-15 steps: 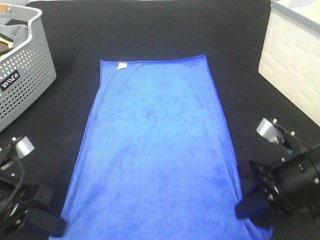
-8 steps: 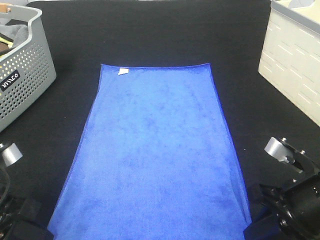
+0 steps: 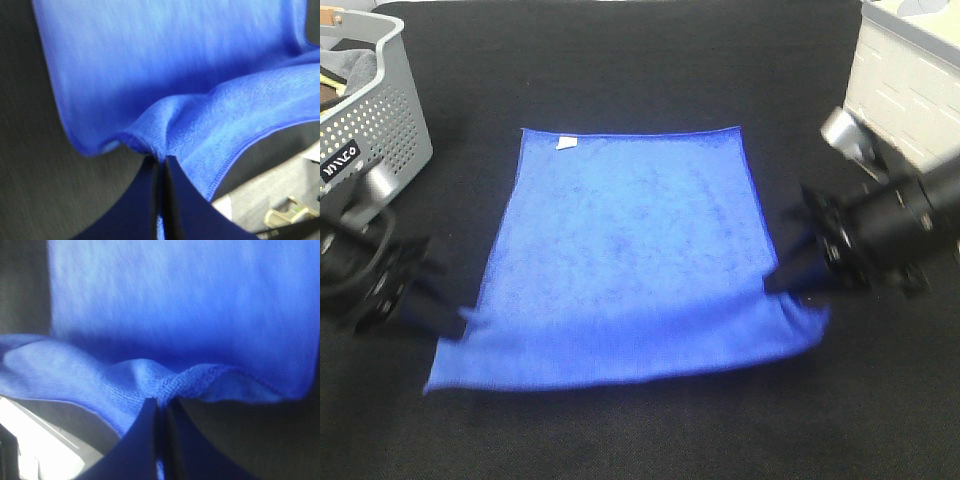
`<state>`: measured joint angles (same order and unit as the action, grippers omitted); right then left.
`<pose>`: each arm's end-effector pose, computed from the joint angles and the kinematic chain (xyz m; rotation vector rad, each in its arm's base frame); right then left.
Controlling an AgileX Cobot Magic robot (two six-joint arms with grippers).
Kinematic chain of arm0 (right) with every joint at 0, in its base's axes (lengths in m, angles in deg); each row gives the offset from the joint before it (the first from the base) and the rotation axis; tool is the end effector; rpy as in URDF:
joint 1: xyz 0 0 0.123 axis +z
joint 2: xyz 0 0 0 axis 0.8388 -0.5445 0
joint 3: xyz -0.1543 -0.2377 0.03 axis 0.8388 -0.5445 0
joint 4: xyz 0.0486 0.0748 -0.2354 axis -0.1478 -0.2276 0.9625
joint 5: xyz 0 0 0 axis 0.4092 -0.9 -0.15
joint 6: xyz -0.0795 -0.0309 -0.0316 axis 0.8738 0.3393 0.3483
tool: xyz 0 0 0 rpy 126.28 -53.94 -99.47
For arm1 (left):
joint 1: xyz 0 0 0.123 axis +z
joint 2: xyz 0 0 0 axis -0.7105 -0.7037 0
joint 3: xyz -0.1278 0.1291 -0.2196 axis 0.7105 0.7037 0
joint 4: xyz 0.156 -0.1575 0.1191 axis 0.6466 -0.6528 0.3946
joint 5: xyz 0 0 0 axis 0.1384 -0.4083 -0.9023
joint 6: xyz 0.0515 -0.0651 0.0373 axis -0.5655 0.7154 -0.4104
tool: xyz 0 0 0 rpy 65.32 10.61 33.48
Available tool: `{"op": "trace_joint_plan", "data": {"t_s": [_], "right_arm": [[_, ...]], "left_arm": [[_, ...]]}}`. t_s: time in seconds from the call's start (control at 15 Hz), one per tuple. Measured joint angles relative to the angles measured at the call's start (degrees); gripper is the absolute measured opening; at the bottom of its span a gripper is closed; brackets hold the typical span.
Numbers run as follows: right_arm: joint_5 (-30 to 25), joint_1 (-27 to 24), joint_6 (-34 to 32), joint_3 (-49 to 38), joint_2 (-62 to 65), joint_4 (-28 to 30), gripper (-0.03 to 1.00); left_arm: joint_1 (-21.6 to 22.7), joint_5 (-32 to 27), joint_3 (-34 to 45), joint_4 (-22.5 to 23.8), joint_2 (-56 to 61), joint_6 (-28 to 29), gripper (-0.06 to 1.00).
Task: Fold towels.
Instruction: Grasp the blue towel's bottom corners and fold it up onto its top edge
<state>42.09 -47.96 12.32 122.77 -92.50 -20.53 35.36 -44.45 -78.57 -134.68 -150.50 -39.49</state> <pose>0.2528 0.0887 0.1735 -0.0424 2.7928 0.8695 0.2431 -0.0899 0.1552 0.0504 2.8376 -0.8521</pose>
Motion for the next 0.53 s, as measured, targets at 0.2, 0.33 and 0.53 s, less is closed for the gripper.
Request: {"op": "trace_joint_plan", "data": {"t_s": [0.2, 0.33, 0.53], "right_arm": [[-3.55, 0.0, -6.07, 15.76, -8.37, 5.96, 0.0], [-6.3, 0.0, -10.37, 28.59, -16.84, 10.14, 0.0], [-9.63, 0.0, -13.75, 44.23, -26.76, 13.35, 0.0]], "left_arm": [[0.0, 0.0, -13.75, 4.64, -7.45, 5.56, 0.0], [0.0, 0.06, -25.44, 6.93, -13.41, 9.4, 0.0], [0.0, 0.17, -39.3, 10.66, -20.74, 12.78, 0.0]]}}
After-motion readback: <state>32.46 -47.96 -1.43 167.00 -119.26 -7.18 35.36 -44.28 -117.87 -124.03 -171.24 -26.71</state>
